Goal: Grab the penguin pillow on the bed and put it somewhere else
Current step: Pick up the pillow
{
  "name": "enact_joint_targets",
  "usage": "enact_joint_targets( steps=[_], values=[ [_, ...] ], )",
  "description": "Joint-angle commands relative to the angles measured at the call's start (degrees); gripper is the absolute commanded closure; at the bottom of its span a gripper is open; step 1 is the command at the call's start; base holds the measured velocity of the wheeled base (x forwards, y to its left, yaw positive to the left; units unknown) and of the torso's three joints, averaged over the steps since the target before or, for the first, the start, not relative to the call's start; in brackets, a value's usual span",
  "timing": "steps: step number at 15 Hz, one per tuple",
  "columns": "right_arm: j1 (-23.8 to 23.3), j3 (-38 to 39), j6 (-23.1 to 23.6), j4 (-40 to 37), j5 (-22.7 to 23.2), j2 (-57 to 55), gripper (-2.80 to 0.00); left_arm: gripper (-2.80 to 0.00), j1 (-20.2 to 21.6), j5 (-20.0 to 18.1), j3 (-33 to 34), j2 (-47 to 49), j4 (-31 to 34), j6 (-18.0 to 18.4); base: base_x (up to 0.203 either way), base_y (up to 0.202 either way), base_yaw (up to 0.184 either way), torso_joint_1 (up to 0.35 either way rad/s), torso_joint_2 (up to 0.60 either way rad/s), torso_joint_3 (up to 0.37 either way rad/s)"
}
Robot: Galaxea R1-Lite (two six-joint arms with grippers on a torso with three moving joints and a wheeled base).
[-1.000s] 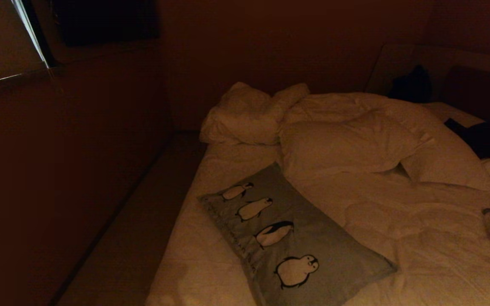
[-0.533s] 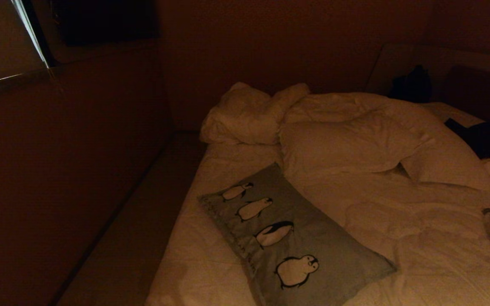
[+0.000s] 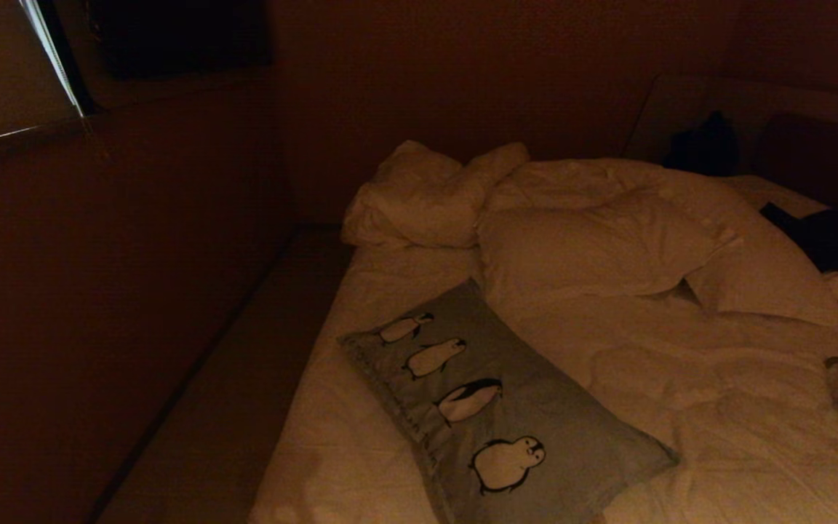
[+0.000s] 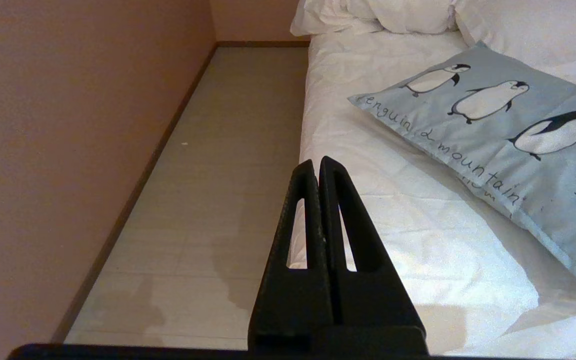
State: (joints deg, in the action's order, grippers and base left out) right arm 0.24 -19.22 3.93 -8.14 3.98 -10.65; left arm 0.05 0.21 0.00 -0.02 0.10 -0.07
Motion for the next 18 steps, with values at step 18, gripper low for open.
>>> enact_joint_targets(
  steps=[18],
  values=[
    [8.08,-14.71,-17.96,40.70,13.54,-91.81,0.00,0.00,0.04,0.05,0.00,0.02,-0.01,-0.01,0.000,0.000,0.000,0.000,0.00,0.000]
  ],
)
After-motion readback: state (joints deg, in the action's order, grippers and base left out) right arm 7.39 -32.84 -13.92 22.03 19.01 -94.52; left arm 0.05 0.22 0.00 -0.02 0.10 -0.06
